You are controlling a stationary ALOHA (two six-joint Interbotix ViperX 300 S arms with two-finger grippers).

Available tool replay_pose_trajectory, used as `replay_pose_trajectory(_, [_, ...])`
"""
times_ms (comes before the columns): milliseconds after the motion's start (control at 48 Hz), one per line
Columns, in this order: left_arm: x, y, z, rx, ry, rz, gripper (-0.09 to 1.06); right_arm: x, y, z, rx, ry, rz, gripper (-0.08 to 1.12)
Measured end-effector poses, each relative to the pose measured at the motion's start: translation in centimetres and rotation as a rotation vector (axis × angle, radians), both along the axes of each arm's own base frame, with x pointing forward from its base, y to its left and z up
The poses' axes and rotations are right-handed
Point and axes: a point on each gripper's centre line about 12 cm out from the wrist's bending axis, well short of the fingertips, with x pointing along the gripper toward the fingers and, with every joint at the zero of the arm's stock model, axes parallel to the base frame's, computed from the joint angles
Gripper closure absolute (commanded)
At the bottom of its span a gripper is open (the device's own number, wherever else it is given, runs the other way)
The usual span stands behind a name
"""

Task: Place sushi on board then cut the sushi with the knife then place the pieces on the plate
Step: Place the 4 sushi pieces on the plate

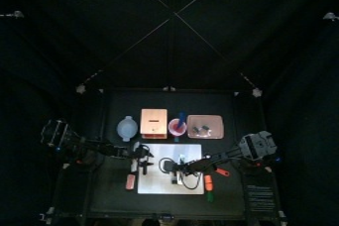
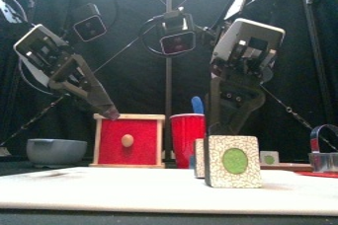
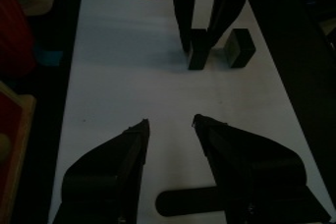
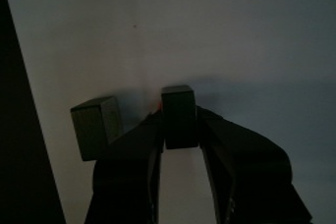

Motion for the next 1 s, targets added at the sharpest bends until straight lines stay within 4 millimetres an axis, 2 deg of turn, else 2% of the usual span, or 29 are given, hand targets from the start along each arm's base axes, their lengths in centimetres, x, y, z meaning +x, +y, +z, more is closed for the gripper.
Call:
replay_pose_trajectory(125, [0.0, 0.0, 0.0, -0.001, 0.0, 0.001, 0.17, -1.0, -1.5, 2.3, -0.033, 0.007, -0.026, 0.44])
replay_pose_trajectory(312, [0.0, 0.0, 0.0, -0.001, 0.002, 0.001, 0.17, -4.0, -5.5, 5.4, -0.086, 0.045, -0.129, 0.44])
replay_pose_trajectory(521, [0.0, 0.0, 0.0, -0.001, 0.002, 0.001, 0.17, -8.3, -11.1, 6.7, -0.12, 0.077, -0.362, 0.44])
replay_pose_trajectory(750, [0.0, 0.0, 0.0, -0.001, 0.0, 0.001, 0.17, -13.4, -16.6, 7.0, -0.148, 0.048, -0.627, 0.44])
replay_pose_trajectory(896, [0.0, 0.0, 0.0, -0.001, 0.0, 0.001, 0.17, -16.5, -19.2, 5.8, -0.149, 0.084, -0.755, 0.44])
replay_pose_trajectory(1000, [0.0, 0.0, -0.1, 0.0, 0.003, 0.0, 0.17, -17.9, -20.5, 4.7, -0.14, 0.097, -0.813, 0.44])
